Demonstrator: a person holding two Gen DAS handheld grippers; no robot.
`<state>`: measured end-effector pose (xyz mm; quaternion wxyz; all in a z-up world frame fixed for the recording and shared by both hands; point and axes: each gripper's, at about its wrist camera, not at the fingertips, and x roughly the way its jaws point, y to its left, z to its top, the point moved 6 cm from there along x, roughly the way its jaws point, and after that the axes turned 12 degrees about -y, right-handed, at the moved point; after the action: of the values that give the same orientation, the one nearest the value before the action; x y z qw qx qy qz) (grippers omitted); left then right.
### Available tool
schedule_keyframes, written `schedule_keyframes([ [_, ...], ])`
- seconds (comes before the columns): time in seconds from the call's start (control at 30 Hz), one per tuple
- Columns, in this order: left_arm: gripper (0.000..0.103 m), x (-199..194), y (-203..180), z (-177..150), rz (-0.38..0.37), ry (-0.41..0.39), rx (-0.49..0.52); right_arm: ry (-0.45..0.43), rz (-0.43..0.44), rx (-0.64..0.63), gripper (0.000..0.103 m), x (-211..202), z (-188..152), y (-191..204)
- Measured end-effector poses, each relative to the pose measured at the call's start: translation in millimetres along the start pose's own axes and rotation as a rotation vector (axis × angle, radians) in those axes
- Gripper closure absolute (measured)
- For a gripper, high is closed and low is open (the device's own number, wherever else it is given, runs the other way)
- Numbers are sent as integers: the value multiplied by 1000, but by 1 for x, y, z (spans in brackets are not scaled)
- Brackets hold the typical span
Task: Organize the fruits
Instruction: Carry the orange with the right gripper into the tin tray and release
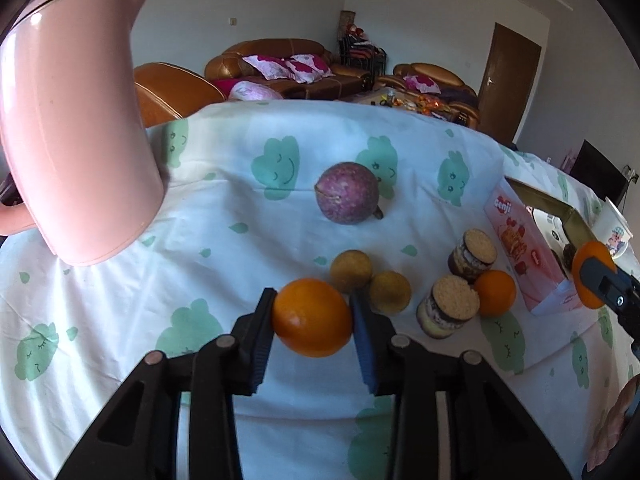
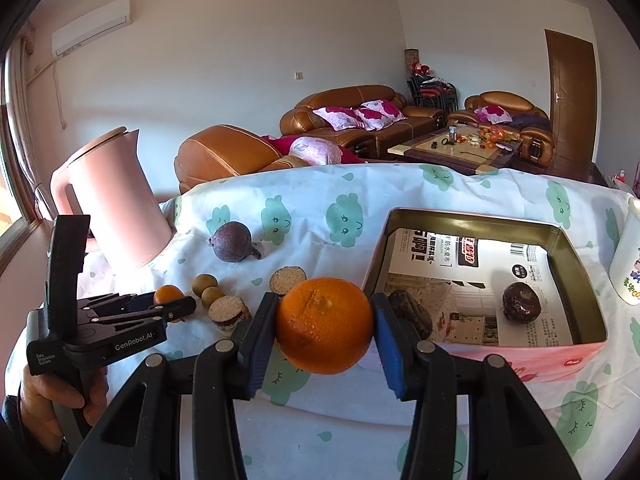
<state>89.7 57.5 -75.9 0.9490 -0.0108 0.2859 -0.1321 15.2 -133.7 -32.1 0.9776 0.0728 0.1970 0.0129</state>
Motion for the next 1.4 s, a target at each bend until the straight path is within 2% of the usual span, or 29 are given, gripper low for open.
schedule_keyframes([
  [0.1, 65, -17, 6, 9, 36, -105, -36, -10, 4, 7, 54, -2, 2, -1],
  [0.17, 65, -26, 1, 15, 34, -161, -56, -21, 4, 4, 54, -4, 5, -1],
  [0.3, 65, -40, -24, 23, 12, -237, -44, -71, 5, -9, 54, -12, 16, -5],
  [0.4, 65, -43, -47, 25, -5, -265, -28, -95, -20, -15, 54, -17, 22, -17],
  [1.03, 65, -4, -212, 35, -180, -228, 120, -56, -273, -22, 54, -5, 30, -145],
  [1.23, 65, 16, -244, 33, -188, -192, 152, -21, -319, -35, 54, 5, 27, -167],
  [1.4, 65, 29, -250, 27, -182, -143, 162, 28, -317, -30, 54, 18, 20, -177],
])
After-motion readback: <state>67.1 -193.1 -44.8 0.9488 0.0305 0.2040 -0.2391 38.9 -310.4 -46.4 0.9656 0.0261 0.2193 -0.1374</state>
